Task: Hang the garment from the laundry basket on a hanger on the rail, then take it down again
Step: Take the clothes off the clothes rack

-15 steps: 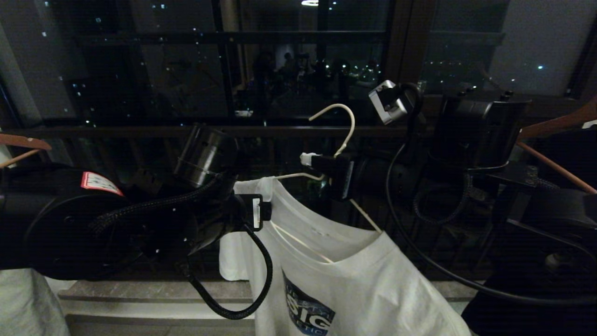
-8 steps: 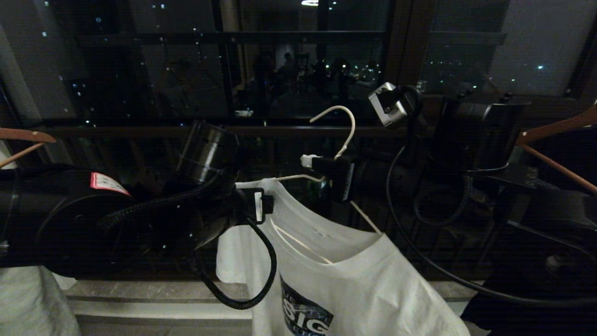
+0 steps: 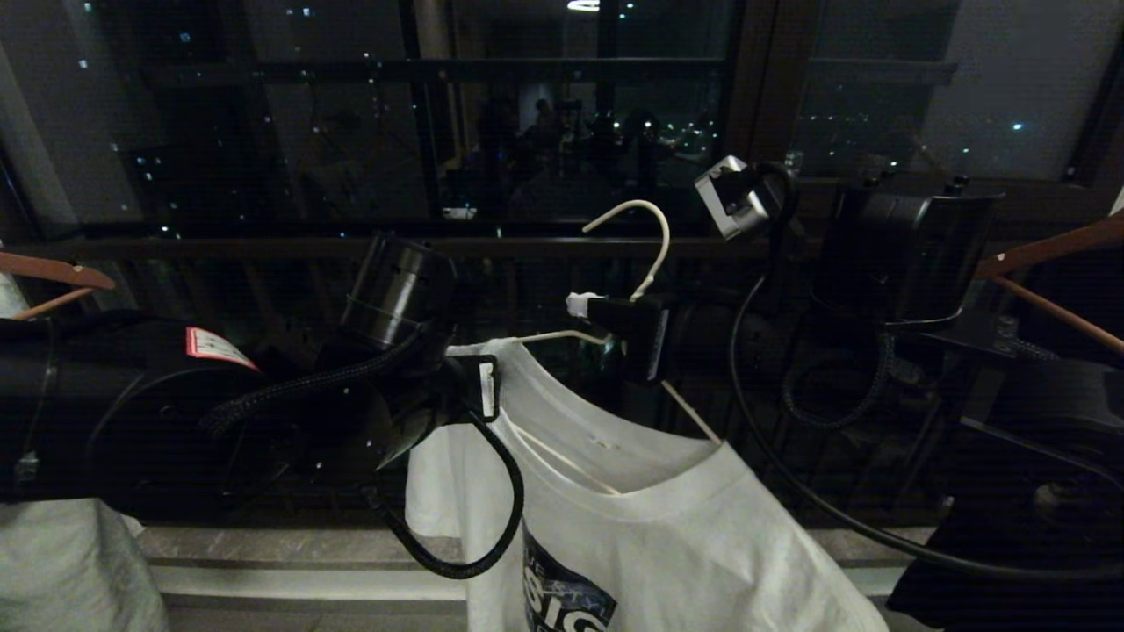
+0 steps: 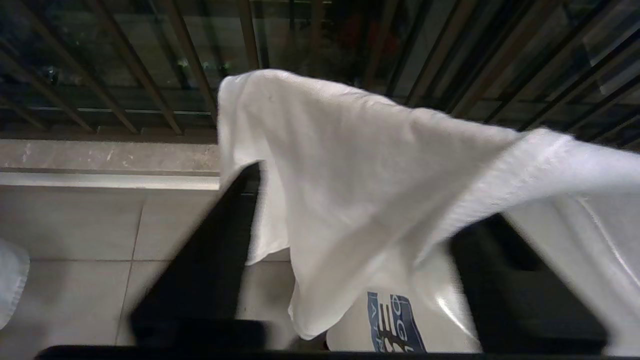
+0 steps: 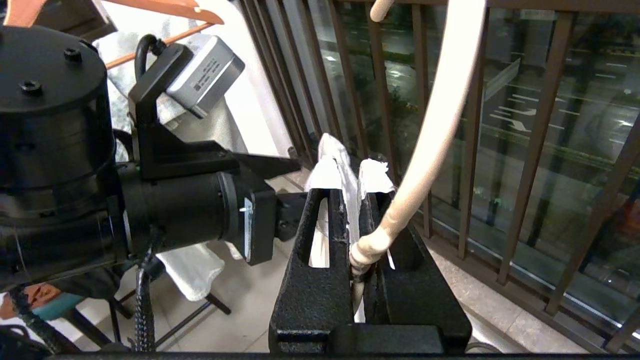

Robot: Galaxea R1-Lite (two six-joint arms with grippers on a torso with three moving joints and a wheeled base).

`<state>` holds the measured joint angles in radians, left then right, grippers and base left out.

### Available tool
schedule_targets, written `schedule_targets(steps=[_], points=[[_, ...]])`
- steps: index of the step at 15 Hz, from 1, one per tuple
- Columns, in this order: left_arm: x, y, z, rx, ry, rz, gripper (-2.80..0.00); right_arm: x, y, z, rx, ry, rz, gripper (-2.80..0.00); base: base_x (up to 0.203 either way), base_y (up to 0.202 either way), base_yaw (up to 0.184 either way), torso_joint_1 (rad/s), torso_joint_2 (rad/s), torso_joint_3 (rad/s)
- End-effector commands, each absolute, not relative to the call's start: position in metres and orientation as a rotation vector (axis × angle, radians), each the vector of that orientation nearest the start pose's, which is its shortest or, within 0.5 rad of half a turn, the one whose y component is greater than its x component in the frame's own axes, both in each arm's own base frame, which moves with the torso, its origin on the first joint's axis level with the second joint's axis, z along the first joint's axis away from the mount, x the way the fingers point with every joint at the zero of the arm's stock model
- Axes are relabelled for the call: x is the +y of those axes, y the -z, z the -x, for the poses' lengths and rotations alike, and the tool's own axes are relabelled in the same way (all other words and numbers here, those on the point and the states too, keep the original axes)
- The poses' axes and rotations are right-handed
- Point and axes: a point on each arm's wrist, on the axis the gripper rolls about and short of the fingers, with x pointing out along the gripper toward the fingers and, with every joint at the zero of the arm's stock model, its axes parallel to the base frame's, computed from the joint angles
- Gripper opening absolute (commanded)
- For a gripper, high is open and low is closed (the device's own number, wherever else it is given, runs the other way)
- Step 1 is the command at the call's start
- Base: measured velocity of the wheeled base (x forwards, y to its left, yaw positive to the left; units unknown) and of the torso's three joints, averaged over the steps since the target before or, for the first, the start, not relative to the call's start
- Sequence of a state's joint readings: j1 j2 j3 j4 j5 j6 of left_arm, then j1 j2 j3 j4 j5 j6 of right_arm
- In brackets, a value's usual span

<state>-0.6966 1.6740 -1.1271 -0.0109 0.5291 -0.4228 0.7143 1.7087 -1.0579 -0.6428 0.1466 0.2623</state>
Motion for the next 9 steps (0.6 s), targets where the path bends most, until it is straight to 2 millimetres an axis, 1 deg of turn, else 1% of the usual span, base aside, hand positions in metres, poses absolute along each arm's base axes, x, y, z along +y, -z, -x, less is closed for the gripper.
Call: schedule_targets(steps=[1, 4, 6, 7, 9], points=[[-0.187, -0.221, -0.242, 0.463, 0.063, 0.108, -2.80, 0.217, -0.252, -0.246, 0.115, -0.855, -0.247, -2.80, 0.000, 0.000, 0.000, 0.000, 0.00, 0.000], [-0.180, -0.224, -0.246, 0.451, 0.038, 0.121, -2.80, 0.216, -0.253, -0.245, 0.110, -0.856, -0.247, -2.80, 0.000, 0.000, 0.000, 0.000, 0.00, 0.000], [-0.177, -0.234, -0.255, 0.420, 0.015, 0.183, -2.80, 0.215, -0.250, -0.244, 0.102, -0.858, -0.195, -2.80, 0.000, 0.000, 0.000, 0.000, 0.00, 0.000], [-0.176, -0.235, -0.260, 0.416, -0.005, 0.226, -2.80, 0.216, -0.245, -0.244, 0.104, -0.859, -0.161, -2.80, 0.000, 0.000, 0.000, 0.000, 0.00, 0.000], [-0.169, -0.238, -0.270, 0.406, -0.033, 0.255, -2.80, 0.216, -0.244, -0.245, 0.107, -0.856, -0.154, -2.80, 0.000, 0.000, 0.000, 0.000, 0.00, 0.000]])
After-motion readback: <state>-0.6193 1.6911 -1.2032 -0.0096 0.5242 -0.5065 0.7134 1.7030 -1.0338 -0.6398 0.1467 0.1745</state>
